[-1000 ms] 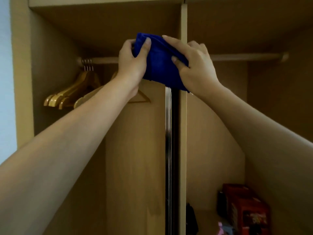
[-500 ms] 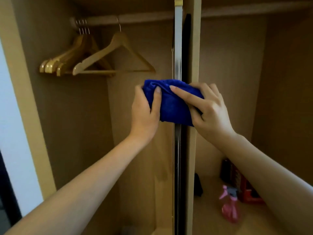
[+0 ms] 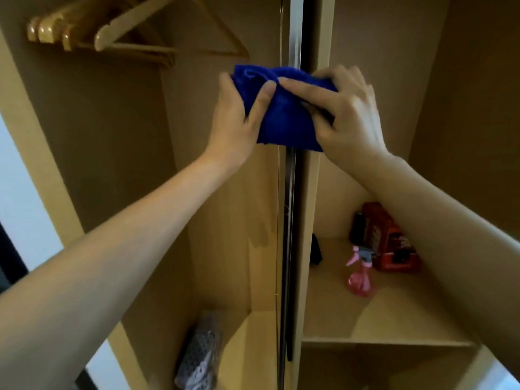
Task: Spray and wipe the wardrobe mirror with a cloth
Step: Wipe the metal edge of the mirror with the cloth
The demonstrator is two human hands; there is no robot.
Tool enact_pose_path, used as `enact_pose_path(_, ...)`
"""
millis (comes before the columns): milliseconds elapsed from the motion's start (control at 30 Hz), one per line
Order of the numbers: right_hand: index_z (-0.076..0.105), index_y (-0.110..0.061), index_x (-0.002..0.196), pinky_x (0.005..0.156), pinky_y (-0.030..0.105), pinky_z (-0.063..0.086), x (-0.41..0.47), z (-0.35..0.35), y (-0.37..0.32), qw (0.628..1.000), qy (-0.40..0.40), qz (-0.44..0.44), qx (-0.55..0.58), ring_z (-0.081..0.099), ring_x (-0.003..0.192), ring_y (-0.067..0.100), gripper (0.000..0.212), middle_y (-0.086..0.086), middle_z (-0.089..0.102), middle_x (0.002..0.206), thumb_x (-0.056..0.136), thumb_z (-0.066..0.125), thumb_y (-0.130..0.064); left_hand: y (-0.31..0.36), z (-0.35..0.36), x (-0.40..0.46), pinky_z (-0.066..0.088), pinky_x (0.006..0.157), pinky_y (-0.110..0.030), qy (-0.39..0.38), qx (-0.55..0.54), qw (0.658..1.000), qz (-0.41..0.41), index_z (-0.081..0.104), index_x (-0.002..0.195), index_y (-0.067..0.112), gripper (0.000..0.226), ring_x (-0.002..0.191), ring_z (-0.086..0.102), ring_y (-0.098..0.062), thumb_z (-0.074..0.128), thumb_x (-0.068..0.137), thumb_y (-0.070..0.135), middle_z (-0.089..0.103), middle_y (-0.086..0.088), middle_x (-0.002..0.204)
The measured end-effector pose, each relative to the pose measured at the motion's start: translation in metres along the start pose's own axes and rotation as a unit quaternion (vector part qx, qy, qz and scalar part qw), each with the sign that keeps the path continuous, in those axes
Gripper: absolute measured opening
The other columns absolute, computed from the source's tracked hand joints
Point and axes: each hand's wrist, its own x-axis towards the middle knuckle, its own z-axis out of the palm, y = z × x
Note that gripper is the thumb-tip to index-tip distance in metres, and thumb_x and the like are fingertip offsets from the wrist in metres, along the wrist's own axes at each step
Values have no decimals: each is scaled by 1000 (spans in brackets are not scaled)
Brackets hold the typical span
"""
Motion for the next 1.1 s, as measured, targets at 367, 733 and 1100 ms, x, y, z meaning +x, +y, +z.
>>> enact_pose_path(367, 56, -27, 135, 84, 39, 39, -199, 64, -22, 990, -128, 14, 61, 50, 105, 24, 45, 9, 58, 123, 92, 51, -16, -97, 29, -181, 48, 87, -21, -126, 16, 979, -162, 37, 115, 16, 44, 103, 58, -6, 48, 90, 51, 58, -2, 112)
enact_pose_path(733, 57, -25, 135, 83, 40, 40, -120, 46, -11, 998, -33, 23, 38, 50, 98, 28, 41, 13, 59, 121, 96, 46, -16, -59, 19, -102, 48, 86, -17, -42, 22, 997, -65, 37, 116, 13, 32, 98, 59, -2, 53, 97, 33, 57, 4, 108)
enact_pose_path(1100, 55, -27, 134, 84, 40, 40, -253, 83, -28, 984, -152, 16, 91, 51, 105, 26, 40, 11, 60, 121, 96, 48, -16, -118, 39, -230, 43, 78, -8, -134, 26, 974, -180, 37, 113, 15, 39, 92, 56, 7, 51, 89, 43, 54, 16, 102)
